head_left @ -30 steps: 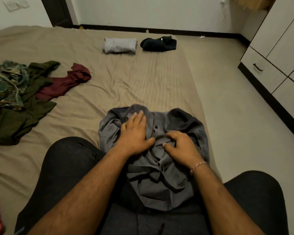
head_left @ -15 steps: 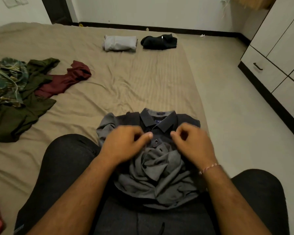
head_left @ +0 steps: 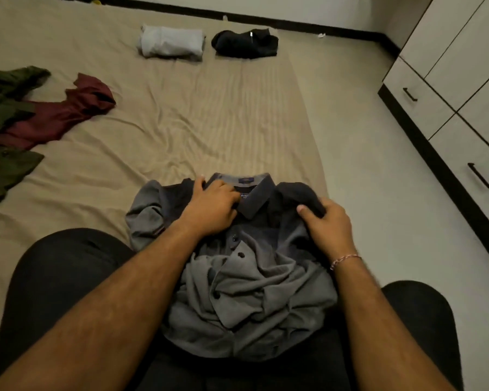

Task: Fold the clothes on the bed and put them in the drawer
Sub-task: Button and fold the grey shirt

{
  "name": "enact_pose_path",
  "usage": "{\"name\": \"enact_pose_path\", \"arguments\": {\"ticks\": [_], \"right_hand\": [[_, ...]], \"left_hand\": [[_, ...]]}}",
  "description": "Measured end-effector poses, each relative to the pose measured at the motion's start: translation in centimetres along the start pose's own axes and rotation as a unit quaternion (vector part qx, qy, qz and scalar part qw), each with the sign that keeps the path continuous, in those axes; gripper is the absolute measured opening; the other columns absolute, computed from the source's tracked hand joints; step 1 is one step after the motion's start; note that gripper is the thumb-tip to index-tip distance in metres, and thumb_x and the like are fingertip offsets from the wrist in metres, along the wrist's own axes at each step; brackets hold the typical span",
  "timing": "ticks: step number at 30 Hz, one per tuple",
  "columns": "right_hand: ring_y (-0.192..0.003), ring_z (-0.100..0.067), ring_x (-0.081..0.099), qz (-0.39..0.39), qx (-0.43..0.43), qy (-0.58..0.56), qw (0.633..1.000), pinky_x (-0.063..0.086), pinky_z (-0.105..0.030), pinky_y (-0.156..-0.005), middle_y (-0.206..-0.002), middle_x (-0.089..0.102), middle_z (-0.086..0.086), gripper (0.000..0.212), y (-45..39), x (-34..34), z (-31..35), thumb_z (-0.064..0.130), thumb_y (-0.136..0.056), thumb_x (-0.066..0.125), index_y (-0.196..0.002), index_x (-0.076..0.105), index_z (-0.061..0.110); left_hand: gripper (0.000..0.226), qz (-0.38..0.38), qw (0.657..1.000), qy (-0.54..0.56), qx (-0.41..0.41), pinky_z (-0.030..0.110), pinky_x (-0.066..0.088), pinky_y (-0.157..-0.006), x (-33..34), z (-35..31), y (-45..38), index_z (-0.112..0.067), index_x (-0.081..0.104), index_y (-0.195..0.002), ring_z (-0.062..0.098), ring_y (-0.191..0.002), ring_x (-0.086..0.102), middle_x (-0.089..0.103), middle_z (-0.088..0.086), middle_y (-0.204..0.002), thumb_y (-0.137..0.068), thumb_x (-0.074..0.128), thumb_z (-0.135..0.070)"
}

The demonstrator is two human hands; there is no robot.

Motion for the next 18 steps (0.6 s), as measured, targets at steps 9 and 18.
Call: {"name": "enact_pose_path", "arguments": {"ticks": [9,18], "right_hand": [[-0.094,-0.001,0.071,0.245,-0.130,-0.027,0.960,0.055,-0.017,-0.083,-0.104,0.074,0.013,0.050,0.2,3.0,4.8,0.028,-0.079,0.090,-0.118,0.060,0.037],[-0.085,-0.037,0.068,0.009,-0.079,0.298,0.951,0.052,-0.036,-0.065,-0.087,0.073,-0.010,0.040,-2.3,-0.9,4.3,0.057,-0.096,0.050,-0.084,0.071,0.025]], "left_hand": [[0.026,-0.351,0.865,0.194,-0.301,0.055,0.047,-0.095,-11.9,14.7,8.2,-0.023,0.064,-0.110,0.042,-0.102,0.063,0.070,0.015,-0.108,-0.088,0.053,-0.019],[0.048,-0.254,0.875,0.184,-0.370,0.056,0.047,-0.102,-10.7,17.9,10.1,-0.032,0.064,-0.118,0.036,-0.115,0.059,0.066,0.004,-0.115,-0.073,0.050,-0.044]]}}
Point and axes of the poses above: each hand's wrist, its own y-axis away from the middle knuckle, its own x-axis out of the palm, z = x × y, the point moved 8 cm from there along -y, towards the middle knuckle
